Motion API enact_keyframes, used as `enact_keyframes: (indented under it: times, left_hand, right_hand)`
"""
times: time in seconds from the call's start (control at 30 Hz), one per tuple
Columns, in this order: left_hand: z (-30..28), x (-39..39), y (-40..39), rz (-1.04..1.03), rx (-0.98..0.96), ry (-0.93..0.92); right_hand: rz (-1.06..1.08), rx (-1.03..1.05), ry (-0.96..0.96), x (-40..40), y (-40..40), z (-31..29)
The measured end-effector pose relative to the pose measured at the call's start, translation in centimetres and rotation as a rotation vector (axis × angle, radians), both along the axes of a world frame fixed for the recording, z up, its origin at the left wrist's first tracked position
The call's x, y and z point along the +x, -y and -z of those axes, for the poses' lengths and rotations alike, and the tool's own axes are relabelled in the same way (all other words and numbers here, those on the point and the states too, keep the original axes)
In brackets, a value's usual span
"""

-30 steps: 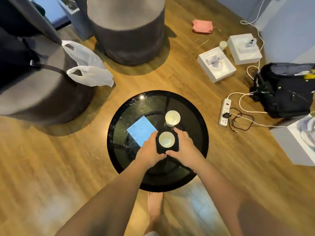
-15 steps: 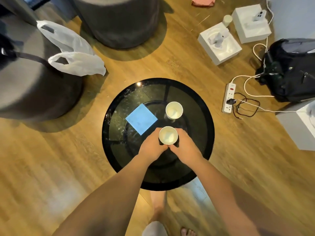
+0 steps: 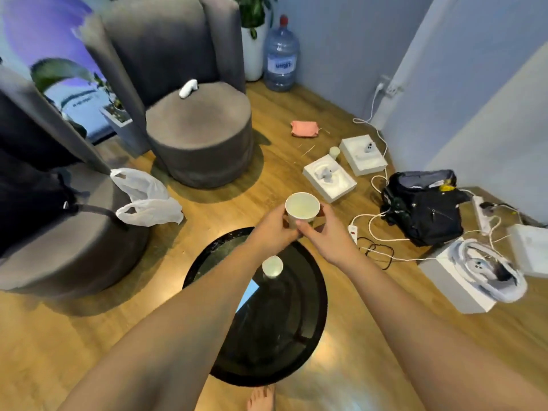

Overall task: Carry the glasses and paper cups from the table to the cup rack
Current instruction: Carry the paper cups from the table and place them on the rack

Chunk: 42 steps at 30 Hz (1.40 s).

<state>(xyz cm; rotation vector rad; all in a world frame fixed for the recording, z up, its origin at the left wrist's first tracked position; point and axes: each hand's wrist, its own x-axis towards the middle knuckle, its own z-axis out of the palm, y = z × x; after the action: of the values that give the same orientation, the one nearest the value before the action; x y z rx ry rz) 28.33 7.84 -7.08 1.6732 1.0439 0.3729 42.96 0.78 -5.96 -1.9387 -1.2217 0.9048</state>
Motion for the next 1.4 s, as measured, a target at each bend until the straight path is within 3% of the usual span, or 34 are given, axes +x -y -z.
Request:
enact_keyframes:
  times: [0.33, 0.57, 0.9, 1.1, 1.4]
  left_hand:
    - [-25.0, 10.5, 3.3, 0.080, 0.376, 0.312]
    - [-37.0, 17.2, 9.9, 0.186, 0.525, 0.444]
    - [-41.3, 21.8, 17.3, 0.433, 0.532, 0.633]
    - [-40.9, 23.8, 22.7, 0.608, 0.499, 0.658]
    - [-44.1, 25.3, 38.5, 0.847, 0.444, 0.787]
  right_hand:
    - [0.314, 0.510, 0.103, 5.9, 4.0, -26.3]
    - [0.466, 0.670, 0.276, 9.6, 11.7, -38.7]
    - [0.631, 0.709, 0.280, 12.5, 21.5, -43.4]
    - [0.716, 0.599, 0.371, 13.6, 28.9, -43.8]
    - [0.898, 0.574, 0.456, 12.4, 46.3, -46.4]
